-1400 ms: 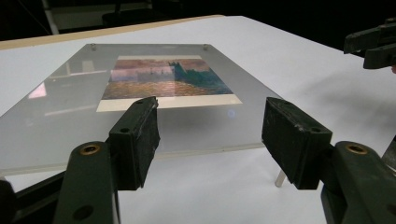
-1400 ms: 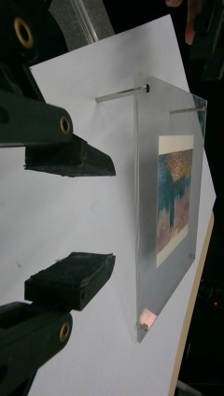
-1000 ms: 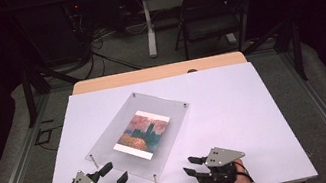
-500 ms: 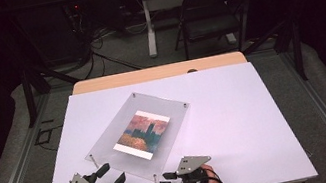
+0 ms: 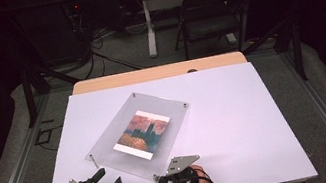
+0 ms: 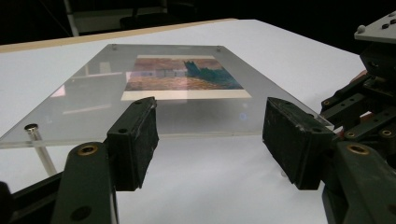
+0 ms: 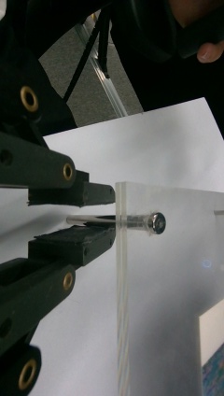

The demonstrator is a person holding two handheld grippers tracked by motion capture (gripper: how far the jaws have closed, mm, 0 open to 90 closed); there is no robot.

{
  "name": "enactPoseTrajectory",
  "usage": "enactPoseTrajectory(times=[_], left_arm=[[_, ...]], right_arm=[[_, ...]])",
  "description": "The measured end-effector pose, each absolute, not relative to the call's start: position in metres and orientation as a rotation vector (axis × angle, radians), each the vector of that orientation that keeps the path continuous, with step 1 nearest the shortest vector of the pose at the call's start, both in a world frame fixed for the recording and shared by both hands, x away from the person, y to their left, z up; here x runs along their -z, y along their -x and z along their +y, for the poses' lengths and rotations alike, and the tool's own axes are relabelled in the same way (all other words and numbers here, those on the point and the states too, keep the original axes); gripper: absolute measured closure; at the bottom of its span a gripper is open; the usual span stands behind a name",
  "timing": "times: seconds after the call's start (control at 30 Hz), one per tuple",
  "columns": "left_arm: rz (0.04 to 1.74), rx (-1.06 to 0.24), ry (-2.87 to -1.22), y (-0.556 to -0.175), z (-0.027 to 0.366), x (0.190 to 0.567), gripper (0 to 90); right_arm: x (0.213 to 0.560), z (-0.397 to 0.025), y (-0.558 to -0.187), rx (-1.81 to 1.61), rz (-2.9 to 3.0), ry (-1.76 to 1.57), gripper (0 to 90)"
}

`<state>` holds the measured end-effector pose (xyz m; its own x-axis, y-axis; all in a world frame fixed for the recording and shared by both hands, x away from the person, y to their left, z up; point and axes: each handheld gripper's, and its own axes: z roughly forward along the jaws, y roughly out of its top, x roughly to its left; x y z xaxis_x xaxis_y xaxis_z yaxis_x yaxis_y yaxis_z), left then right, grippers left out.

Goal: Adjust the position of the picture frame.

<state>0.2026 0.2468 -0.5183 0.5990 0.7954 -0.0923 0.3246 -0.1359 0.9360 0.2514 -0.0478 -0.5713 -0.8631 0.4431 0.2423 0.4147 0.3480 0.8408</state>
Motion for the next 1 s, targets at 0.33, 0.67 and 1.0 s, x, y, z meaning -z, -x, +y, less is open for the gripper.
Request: enactPoseTrajectory(times=[0.33,0.67,1.0], left_arm=[[0.947,-0.518,-1.716,-0.204,0.250,0.519,35.5],[0.986,-0.560,-1.696,-0.211,0.260,0.517,37.9],[1.110,-0.505,-1.732,-0.235,0.262,0.527,48.0]], right_arm=[[0.568,-0.049,-0.255,-1.559,2.585,-0.826,84.9],[0.561,-0.074,-0.263,-1.511,2.541,-0.928,85.0],[0.552,-0.124,-0.290,-1.429,2.414,-1.145,84.9]])
